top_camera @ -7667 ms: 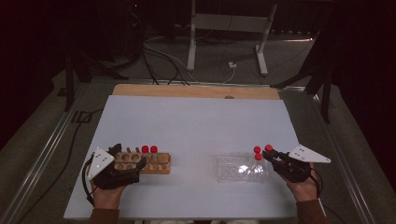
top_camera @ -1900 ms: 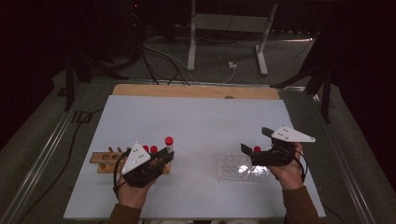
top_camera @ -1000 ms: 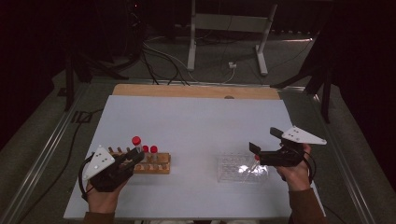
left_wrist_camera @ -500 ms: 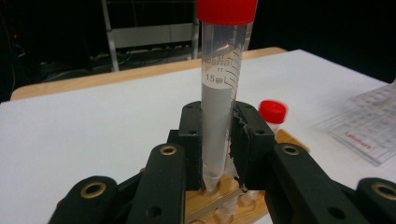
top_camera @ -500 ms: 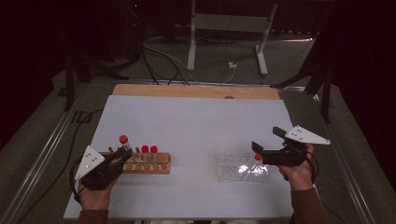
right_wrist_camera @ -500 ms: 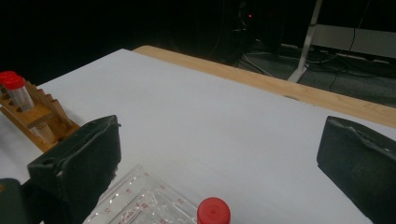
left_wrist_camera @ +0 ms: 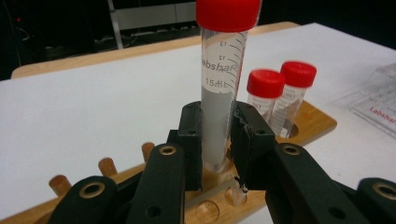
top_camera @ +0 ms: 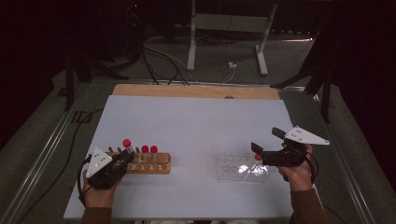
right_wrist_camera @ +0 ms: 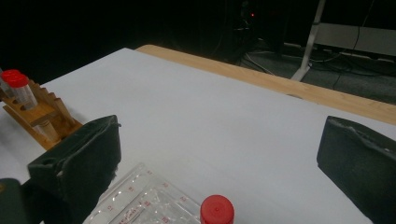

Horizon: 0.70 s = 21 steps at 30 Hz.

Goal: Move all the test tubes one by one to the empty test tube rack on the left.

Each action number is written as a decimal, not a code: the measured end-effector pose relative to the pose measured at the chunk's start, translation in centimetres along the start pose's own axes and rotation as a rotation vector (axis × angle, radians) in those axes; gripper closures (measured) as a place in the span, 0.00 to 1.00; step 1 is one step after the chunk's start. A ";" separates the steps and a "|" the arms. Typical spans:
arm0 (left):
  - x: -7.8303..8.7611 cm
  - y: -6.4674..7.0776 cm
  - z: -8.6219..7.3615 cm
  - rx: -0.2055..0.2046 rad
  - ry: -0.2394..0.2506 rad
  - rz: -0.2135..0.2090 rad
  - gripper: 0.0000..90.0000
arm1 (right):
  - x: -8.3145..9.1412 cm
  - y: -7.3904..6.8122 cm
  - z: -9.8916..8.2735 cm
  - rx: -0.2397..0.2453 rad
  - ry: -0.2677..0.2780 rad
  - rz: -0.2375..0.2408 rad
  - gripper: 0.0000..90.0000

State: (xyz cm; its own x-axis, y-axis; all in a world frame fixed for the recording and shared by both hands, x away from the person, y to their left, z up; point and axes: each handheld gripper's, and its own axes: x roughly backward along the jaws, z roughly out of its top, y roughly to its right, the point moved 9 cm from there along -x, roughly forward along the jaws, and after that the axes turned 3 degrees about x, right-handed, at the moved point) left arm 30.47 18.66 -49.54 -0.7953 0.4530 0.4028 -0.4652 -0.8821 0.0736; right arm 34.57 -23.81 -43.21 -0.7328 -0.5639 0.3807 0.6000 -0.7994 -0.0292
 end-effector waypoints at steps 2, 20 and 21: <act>-0.1 0.0 -0.3 -0.005 -0.015 0.003 0.84 | 0.0 0.0 0.0 -0.001 0.000 0.000 0.00; -0.5 0.2 -1.2 -0.021 -0.074 0.014 0.80 | 0.0 0.0 -0.1 -0.011 0.010 0.006 0.00; -0.5 0.2 -1.2 -0.020 -0.073 0.014 0.79 | 0.1 0.0 -0.2 -0.011 0.010 0.006 0.00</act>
State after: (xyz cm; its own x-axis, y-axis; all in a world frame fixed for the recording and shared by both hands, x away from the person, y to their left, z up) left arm 30.34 18.42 -50.88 -0.7718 0.4290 0.4694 -0.4623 -0.8854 0.0490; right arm 34.46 -23.84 -43.34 -0.7323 -0.5708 0.3714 0.6009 -0.7982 -0.0420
